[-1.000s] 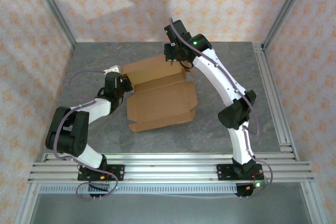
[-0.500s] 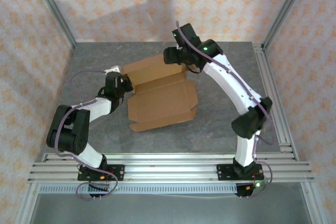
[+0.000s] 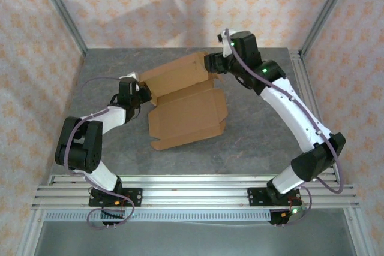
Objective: Fold the paper box
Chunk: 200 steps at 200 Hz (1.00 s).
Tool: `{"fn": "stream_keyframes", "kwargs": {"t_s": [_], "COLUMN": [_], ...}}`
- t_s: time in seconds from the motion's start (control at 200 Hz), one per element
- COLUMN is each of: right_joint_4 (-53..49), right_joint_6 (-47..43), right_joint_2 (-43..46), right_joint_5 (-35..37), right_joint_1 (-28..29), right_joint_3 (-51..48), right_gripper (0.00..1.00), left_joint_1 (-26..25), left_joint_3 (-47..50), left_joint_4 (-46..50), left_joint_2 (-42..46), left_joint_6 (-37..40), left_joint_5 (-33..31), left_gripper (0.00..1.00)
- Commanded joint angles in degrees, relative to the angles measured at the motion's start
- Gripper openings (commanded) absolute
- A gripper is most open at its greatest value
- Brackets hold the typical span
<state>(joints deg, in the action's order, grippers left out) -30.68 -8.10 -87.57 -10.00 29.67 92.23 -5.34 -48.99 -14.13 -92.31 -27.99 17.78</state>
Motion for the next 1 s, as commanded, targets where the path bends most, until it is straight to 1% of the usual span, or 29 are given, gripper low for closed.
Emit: {"fn": "stream_keyframes", "kwargs": {"t_s": [0.0,0.045,0.085,0.185,0.395,0.46,0.51,0.586,0.671,0.701,0.746,0.806,0.871,0.996], "right_joint_4": [8.13,9.12,9.60,9.08,8.35,9.69,12.50,17.21,19.49,19.66,19.09,16.85,15.82,17.27], "right_joint_6": [-0.36,2.03,2.50,-1.75,-4.00,-5.90,-4.57,-0.01,1.41,0.50,-3.07,-9.91,-15.04,-23.18], "right_joint_2": [2.45,2.16,1.80,1.15,-0.21,1.08,2.70,4.61,6.27,6.82,7.85,8.78,8.51,6.63], "right_joint_5": [-8.08,-13.99,-18.18,-25.86,-34.17,-34.35,-34.83,-39.73,-41.02,-40.08,-35.41,-25.19,-13.35,3.58], "right_joint_1": [-6.38,-9.64,-11.43,-13.02,-13.32,-13.58,-14.49,-16.38,-15.87,-15.19,-13.22,-9.20,-4.84,3.17], "right_joint_3": [-1.84,-2.05,-2.26,-2.99,-3.03,-4.74,-6.68,-8.81,-10.21,-10.75,-11.66,-12.24,-11.76,-10.80], "right_gripper": [0.75,0.75,0.75,0.75,0.75,0.76,0.76,0.76,0.76,0.76,0.78,0.82,0.85,0.87], "left_joint_1": [1.04,1.17,1.17,1.17,1.21,1.20,1.19,1.22,1.21,1.19,1.28,1.15,1.17,1.17], "left_joint_3": [-1.96,-2.17,-2.28,-2.68,-2.49,-2.90,-3.14,-3.29,-3.46,-3.49,-3.61,-3.82,-3.98,-3.86], "left_joint_4": [4.01,4.19,4.25,3.66,3.34,4.01,4.25,4.34,4.28,4.04,3.68,3.67,3.98,4.70], "left_joint_2": [-0.12,-0.23,-0.47,-1.25,-1.46,-1.76,-2.06,-2.21,-2.35,-2.57,-2.67,-2.62,-2.61,-2.20], "left_joint_6": [0.75,0.80,0.68,0.26,-0.09,0.17,0.30,0.42,0.23,0.06,-0.17,-0.39,-0.28,0.04], "left_joint_5": [6.07,7.06,7.86,9.99,11.74,12.23,12.45,12.55,12.34,12.28,12.43,12.52,12.52,11.86], "left_gripper": [0.00,0.00,0.00,0.00,0.00,0.00,0.00,0.00,0.00,0.00,0.00,0.00,0.00,0.00]}}
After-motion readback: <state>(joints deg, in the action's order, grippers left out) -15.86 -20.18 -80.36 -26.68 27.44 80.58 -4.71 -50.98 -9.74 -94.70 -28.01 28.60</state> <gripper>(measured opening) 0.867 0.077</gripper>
